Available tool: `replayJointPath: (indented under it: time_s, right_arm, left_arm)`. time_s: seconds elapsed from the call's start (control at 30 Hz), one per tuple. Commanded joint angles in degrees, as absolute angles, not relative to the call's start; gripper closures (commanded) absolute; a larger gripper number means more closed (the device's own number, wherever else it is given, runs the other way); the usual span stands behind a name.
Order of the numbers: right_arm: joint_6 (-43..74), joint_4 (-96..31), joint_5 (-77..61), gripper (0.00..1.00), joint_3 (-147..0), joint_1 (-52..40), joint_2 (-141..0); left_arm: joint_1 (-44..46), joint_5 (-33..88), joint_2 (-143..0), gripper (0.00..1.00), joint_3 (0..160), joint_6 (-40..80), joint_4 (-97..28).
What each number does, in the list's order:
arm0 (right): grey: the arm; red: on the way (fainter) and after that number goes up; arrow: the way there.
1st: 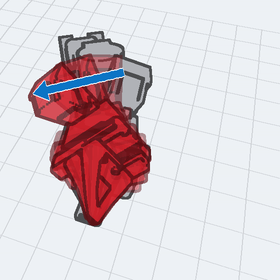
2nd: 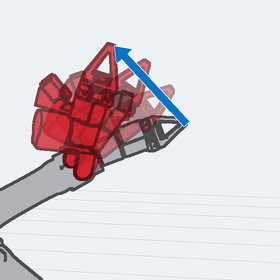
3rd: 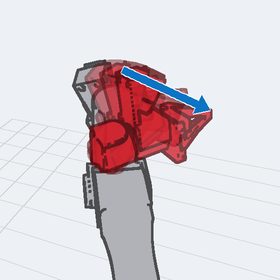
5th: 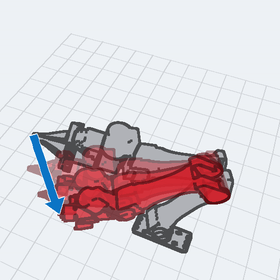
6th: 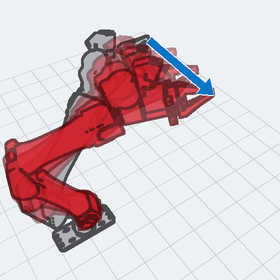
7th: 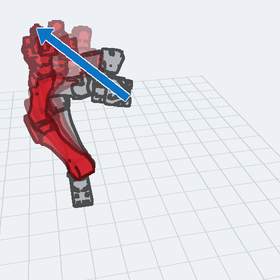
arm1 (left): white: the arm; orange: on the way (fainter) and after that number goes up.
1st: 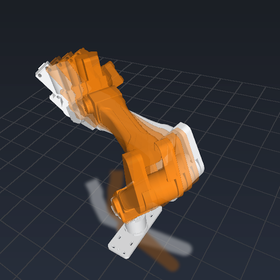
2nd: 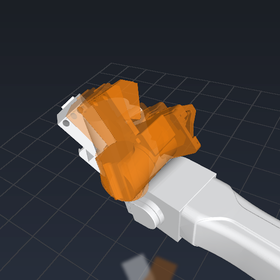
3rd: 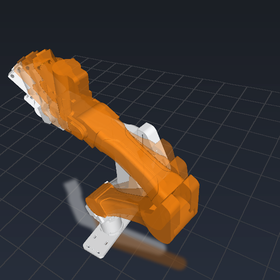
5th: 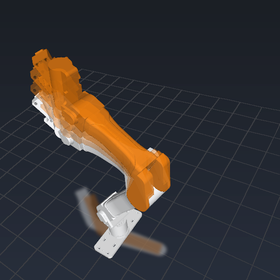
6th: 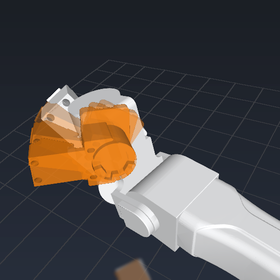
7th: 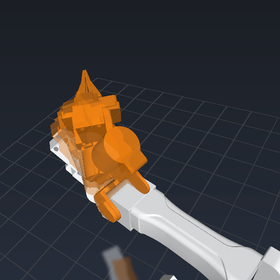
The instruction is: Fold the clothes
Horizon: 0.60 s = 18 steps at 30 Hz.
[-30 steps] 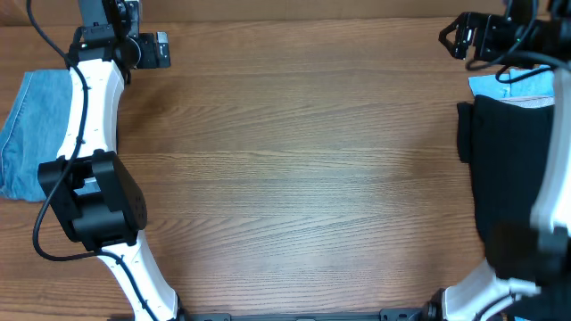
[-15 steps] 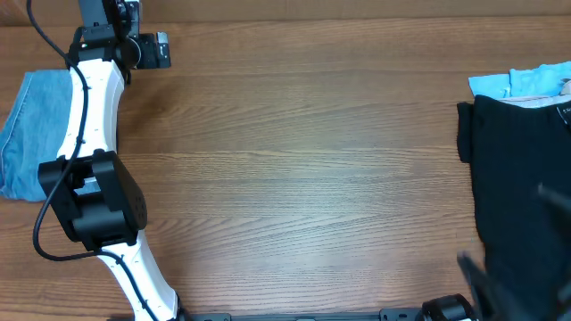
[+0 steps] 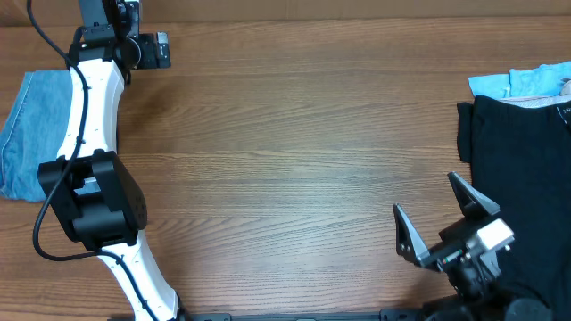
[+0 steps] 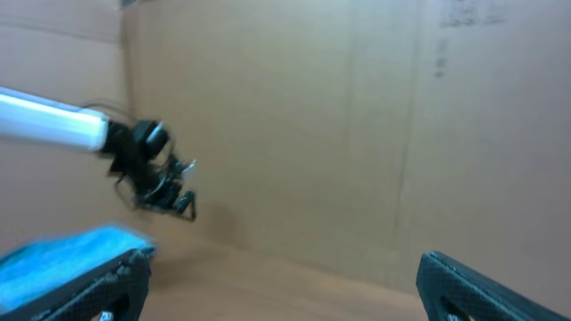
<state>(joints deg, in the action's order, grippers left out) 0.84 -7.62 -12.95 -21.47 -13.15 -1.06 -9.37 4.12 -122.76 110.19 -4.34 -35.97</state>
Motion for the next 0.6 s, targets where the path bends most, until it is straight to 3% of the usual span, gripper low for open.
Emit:
replayJointPath:
  time_s: [0.0, 0.17, 0.27, 0.57]
  right_arm:
    - [6.0, -0.4, -5.7, 0.0, -14.6, -13.0, -0.2]
    - [6.1, 13.6, -4.9, 0.0, -4.3, -13.0, -0.2]
    - [6.2, 15.8, -3.6, 0.0, -1.3, -13.0, -0.2]
    - [6.2, 2.7, -2.0, 0.0, -0.4, -10.8, -0.2]
  left_arm:
    - [-9.4, 4.5, -122.2, 0.0, 110.7, -3.6, -35.8]
    - [-9.4, 4.5, -122.2, 0.0, 110.7, -3.6, -35.8]
    - [-9.4, 4.5, -122.2, 0.0, 110.7, -3.6, -35.7]
    - [-9.4, 4.5, -122.2, 0.0, 110.7, -3.6, -35.8]
